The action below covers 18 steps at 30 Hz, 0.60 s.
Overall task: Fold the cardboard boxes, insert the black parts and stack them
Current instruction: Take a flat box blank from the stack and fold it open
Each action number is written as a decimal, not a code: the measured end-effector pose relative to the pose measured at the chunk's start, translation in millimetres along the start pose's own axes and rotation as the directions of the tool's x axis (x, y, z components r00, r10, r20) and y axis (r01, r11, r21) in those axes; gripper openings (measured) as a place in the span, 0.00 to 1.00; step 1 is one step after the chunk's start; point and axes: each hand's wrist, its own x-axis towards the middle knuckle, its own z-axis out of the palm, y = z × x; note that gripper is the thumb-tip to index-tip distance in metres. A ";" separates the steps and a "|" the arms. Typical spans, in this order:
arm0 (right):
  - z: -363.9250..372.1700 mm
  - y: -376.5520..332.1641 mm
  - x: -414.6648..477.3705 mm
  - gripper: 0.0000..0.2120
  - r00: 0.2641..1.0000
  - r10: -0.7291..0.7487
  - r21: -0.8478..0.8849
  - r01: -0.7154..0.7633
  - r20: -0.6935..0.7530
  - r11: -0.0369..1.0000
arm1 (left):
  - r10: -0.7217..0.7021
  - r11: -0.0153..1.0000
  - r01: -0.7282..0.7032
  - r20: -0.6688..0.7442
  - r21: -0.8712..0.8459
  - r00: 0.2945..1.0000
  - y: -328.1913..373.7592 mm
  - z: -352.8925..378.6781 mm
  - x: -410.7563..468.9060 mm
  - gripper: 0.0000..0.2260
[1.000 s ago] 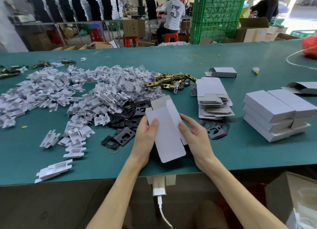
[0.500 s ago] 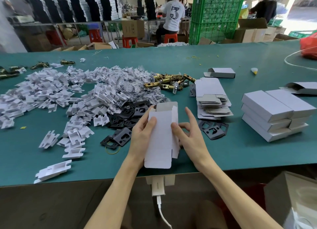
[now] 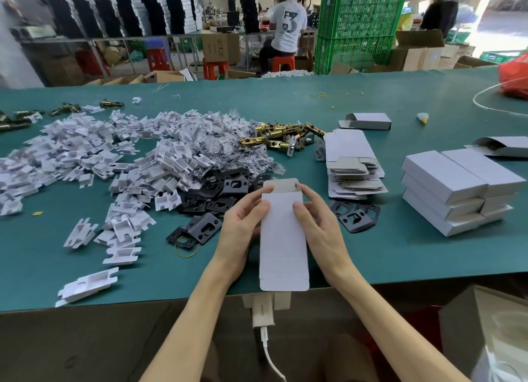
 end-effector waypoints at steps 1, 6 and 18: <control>-1.3 0.1 0.5 0.19 1.000 0.016 0.026 -0.016 0.000 1.000 | 0.004 1.000 -0.004 -0.008 0.018 1.000 0.0 1.0 -0.4 0.13; -2.7 2.1 0.9 0.09 1.000 0.010 0.056 -0.011 0.024 0.998 | -0.004 1.000 0.005 -0.027 0.029 1.000 -0.1 1.6 -1.9 0.11; -3.8 8.7 3.3 0.08 1.000 0.008 0.055 -0.008 -0.001 0.998 | 0.017 0.998 -0.016 -0.016 0.063 1.000 0.9 4.9 -3.8 0.14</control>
